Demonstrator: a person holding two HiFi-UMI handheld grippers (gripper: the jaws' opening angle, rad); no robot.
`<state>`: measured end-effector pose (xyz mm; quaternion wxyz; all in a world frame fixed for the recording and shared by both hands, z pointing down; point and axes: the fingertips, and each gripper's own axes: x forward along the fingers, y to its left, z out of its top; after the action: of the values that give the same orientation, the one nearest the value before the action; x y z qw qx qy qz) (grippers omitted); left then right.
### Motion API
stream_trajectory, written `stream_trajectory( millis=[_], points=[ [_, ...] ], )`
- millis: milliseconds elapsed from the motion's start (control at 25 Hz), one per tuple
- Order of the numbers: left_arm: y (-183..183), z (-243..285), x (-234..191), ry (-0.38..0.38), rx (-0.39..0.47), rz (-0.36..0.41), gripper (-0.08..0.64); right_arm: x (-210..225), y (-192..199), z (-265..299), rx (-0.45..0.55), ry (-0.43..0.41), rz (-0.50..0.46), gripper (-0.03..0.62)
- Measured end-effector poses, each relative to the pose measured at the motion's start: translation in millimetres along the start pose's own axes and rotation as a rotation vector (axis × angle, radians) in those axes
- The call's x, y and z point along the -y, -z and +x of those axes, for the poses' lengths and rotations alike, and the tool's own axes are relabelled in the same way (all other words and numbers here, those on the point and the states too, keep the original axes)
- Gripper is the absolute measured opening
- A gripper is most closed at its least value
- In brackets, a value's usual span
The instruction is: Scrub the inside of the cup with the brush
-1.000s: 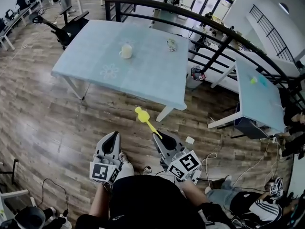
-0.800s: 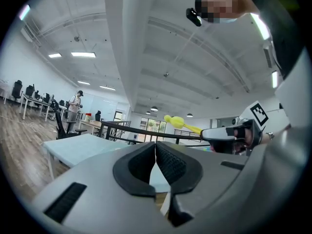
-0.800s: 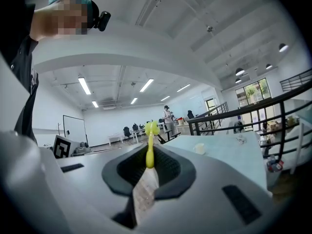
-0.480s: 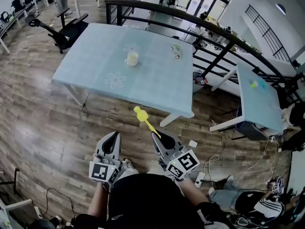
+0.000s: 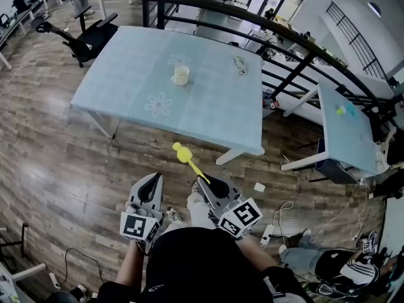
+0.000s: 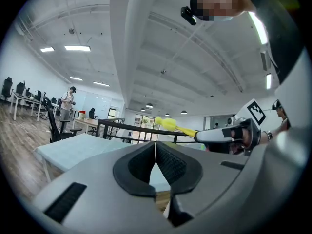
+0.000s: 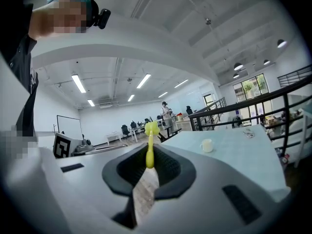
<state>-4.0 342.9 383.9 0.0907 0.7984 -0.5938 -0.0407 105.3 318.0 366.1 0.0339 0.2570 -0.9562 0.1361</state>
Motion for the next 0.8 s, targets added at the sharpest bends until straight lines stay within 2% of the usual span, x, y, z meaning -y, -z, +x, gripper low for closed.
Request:
stream_trajectory(
  millis=[200, 520, 800],
  points=[
    [4.4, 8.5, -15.5, -0.025, 0.006, -0.011, 0.014, 11.5, 4.7, 21.7, -0.02, -0.029, 0.005, 0.038],
    [-3.1, 37.6, -50.6, -0.069, -0.006, 0.006, 0.015, 39.1, -9.7, 71.3, -0.025, -0.075, 0.006, 0.038],
    [-17.6, 94.9, -66.1, -0.075, -0.006, 0.031, 0.014, 91.3, -27.8, 108.7, -0.032, -0.098, 0.017, 0.038]
  ],
)
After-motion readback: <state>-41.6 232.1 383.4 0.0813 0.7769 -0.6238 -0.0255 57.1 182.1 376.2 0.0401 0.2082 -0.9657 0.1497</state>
